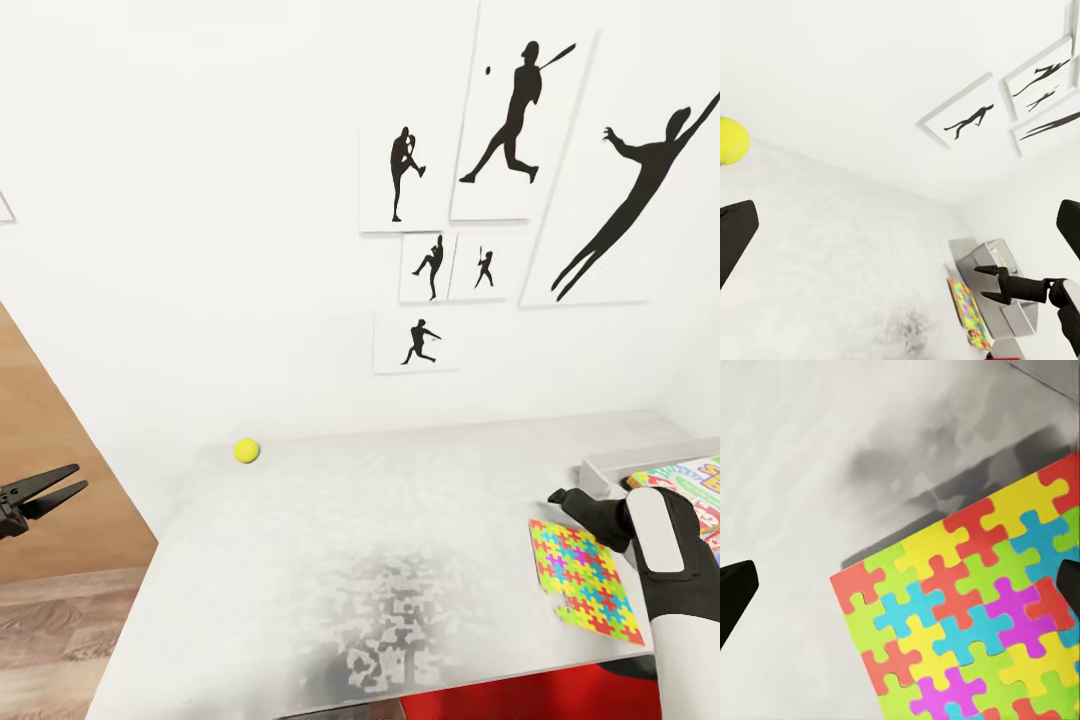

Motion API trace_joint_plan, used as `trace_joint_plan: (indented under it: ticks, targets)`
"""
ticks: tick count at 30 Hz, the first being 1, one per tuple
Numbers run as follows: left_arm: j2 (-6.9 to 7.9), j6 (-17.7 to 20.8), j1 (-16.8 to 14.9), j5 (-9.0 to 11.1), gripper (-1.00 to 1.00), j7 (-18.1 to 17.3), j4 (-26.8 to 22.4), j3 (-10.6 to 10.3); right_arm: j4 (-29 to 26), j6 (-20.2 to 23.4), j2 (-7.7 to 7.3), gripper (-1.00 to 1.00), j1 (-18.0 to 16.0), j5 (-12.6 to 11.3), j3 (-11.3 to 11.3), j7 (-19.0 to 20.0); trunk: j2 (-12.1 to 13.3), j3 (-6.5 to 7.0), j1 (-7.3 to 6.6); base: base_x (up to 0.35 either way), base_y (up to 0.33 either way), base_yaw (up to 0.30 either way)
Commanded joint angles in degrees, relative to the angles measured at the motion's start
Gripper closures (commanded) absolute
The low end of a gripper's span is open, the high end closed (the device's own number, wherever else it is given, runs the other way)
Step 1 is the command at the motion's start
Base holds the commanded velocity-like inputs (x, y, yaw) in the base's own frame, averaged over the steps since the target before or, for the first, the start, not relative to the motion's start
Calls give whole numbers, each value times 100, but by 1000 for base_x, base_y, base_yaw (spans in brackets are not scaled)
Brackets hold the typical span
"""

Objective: Put all the toys in the child's room - the three board games (two on the bed and one on the table), the two jigsaw puzzles on the table, and the tennis ball on the table - inside the toy box on the table in the child's room.

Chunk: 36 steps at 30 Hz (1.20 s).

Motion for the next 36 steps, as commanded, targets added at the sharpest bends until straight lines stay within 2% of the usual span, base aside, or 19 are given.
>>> trace_joint_plan:
  ticks: [1,16,36]
  targets:
    - [1,40,-4,9,-100,-10,1,1,5,-6,-15,-100,-5,-63,-9,-56,-5,-16,1,0,0,0]
    - [1,40,-4,9,-100,-10,1,-2,301,-262,-253,-100,-5,-71,-43,-57,-5,-154,1,0,0,0]
    - [1,35,-4,9,-100,-10,1,-16,315,-290,-301,-100,-5,-80,-43,-52,-5,-341,1,0,0,0]
